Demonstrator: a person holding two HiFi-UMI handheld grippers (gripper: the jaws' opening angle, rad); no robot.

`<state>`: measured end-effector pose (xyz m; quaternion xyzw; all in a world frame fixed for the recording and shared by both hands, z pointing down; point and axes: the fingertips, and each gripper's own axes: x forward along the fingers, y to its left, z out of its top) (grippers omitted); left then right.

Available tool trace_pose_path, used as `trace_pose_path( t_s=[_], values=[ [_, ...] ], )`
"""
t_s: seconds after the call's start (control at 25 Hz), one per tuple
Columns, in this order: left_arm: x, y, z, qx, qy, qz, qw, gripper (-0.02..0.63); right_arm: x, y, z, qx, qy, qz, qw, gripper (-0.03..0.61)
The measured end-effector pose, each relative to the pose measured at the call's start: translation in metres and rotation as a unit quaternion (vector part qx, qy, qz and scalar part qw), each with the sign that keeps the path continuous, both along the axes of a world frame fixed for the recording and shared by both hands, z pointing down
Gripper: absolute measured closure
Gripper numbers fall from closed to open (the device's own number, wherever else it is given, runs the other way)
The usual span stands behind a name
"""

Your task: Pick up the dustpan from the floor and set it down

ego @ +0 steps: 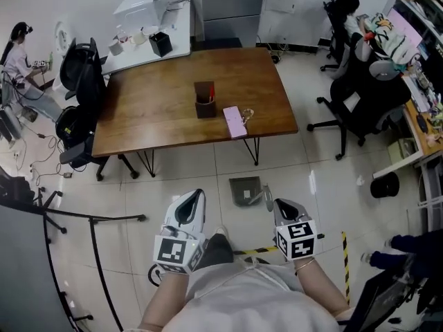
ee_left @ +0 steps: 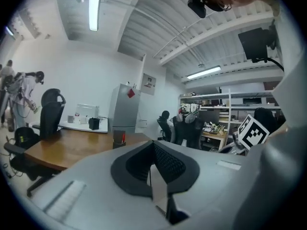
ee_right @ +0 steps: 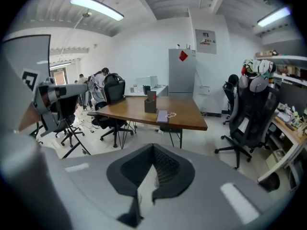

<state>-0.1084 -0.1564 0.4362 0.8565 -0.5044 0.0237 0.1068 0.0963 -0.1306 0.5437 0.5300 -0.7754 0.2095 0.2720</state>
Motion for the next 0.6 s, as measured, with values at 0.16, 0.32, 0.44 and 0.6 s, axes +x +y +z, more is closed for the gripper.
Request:
trace_pose_path(
  t_s=[0.16, 0.32, 0.44, 0.6],
  values=[
    [-0.005, -0.050, 0.003, -0.011, 0.007, 0.016, 0.9998, 0.600, 0.001, -0.023, 0.020, -0.020, 0.020, 0.011, 1.000, 0.575],
    [-0.006, -0.066, 0.013, -0.027, -0.003, 0.021, 0.9994, 0.600, -0.001, -0.020, 0.047, -0.079, 0.005, 0.003, 0.997, 0.437],
    [-0.005, -0.071, 0.022, -0.045, -0.006, 0.021, 0.9988, 0.600, 0.002, -0.024, 0.078, -0.129, -0.002, 0.005, 0.992, 0.272],
    [0.009, -0.068, 0.045, -0.074, -0.014, 0.051, 0.9958, 0.600, 0.015, -0.030, 0.137, -0.186, 0.016, 0.002, 0.982, 0.229]
  ],
)
